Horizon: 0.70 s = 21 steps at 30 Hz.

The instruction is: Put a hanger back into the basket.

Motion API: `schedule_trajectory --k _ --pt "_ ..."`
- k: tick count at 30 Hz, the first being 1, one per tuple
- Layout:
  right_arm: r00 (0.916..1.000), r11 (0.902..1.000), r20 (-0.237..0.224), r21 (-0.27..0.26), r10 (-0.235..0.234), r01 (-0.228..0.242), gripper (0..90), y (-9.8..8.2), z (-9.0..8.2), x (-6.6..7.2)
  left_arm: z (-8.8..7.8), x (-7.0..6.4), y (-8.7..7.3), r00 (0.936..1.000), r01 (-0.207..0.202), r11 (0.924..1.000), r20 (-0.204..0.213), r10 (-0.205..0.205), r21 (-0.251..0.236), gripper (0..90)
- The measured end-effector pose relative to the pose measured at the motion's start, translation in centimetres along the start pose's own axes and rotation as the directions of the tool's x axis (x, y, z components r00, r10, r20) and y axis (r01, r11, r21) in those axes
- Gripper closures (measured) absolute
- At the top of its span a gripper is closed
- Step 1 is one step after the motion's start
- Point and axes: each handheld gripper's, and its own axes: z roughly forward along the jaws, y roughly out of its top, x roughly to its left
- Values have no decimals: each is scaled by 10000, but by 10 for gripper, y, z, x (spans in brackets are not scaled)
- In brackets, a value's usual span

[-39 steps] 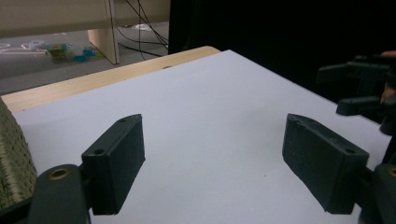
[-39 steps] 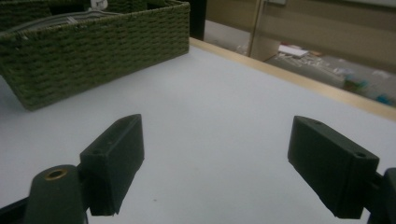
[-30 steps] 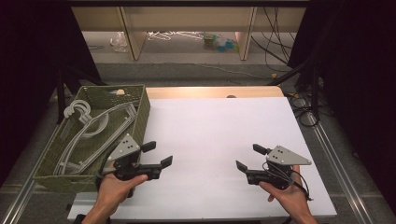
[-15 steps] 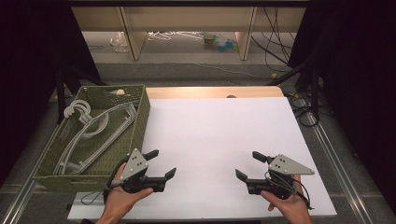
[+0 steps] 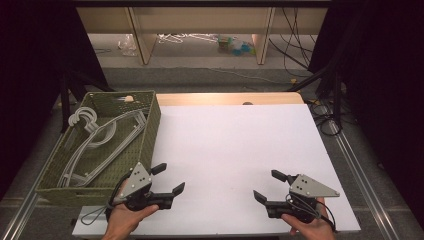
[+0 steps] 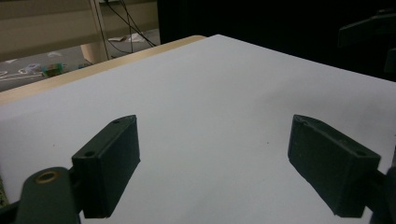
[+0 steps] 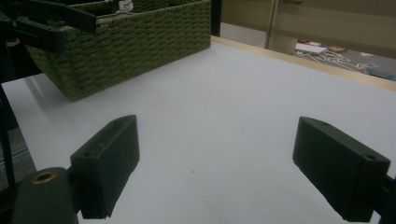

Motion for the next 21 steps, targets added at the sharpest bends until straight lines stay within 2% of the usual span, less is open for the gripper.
schedule_trajectory --k 2,4,5,6,11,13,20,21 --pt "9999 9999 5 -99 118 -118 157 -1 0 -2 0 1 0 10000 -32 10000 -3 32 -23 166" --pt "9997 9999 222 -99 67 -65 157 -1 -1 -4 1 1 0 9999 -140 9999 82 140 -28 166" --pt "9999 9997 106 -229 107 -104 157 -1 1 -5 1 1 0 9997 -231 9997 101 230 21 166" --pt "9998 9999 189 -51 102 -101 157 -1 -1 -5 1 1 0 9996 -269 9996 99 268 52 166" --pt "9996 9999 259 -90 70 -68 157 -1 -2 -6 1 1 -1 10000 25 10000 60 -25 -5 166" --pt "9996 9999 270 -136 -11 14 157 -1 -1 -7 1 1 -1 10000 2 10000 52 -3 23 166" --pt "9997 9999 189 -43 146 -145 157 -2 0 -7 2 2 -1 9999 -150 9999 77 150 16 166" --pt "9997 9998 152 -49 167 -166 157 -2 0 -6 2 1 -2 10000 -6 10000 92 6 18 166"
